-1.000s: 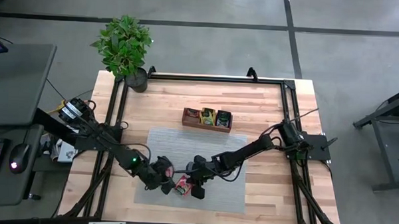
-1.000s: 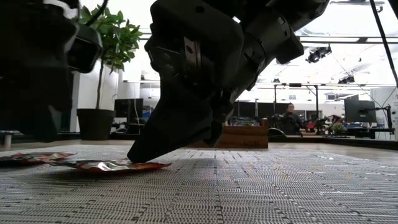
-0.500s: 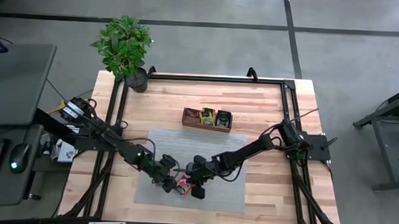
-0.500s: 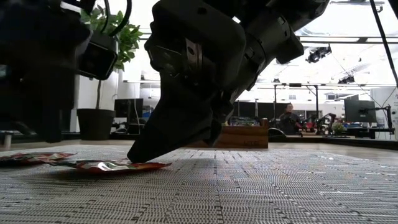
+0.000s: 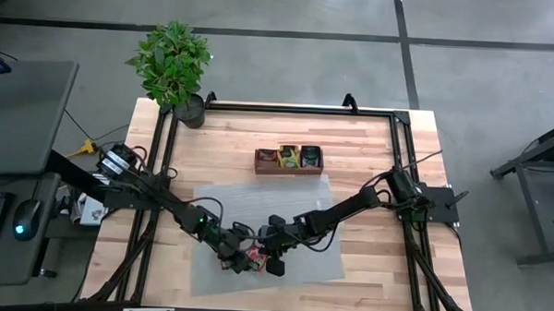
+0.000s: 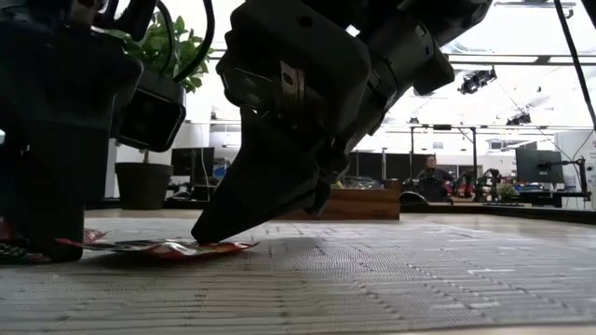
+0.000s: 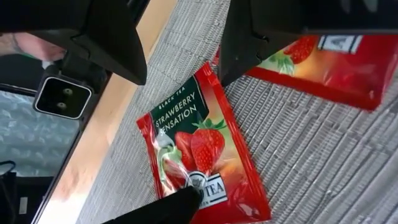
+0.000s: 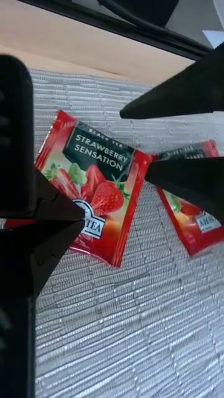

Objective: Pick & Place Tea
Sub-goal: Put the red tea bag into the left section of the wooden organizer

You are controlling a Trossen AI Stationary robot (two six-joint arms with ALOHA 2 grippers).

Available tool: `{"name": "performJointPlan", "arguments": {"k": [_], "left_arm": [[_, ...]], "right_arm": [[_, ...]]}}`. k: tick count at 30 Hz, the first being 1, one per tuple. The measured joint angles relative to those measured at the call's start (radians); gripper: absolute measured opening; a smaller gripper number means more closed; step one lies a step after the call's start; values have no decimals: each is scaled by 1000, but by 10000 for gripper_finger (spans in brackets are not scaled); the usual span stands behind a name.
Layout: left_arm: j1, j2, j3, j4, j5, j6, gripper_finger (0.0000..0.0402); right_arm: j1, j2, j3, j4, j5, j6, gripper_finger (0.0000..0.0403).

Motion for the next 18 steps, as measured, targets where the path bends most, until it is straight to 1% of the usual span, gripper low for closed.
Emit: {"name": "performJointPlan", "arguments": {"k": [3,6,9,13,18], "left_arm": [[1,1,0,0,7,0,202],[1,2,0,1,-8,0,200],[0,2,-1,-1,-16,1,183],[0,3,-2,-9,-29,2,133],[0,6,-4,-17,-42,6,56]], "right_arm": [[0,0,0,-1,-2,0,0],[-1,0,0,0,-3,0,0],[-1,0,0,0,-4,-3,0],[-1,0,0,0,-5,-4,0],[-1,0,0,0,-5,-8,0]]}}
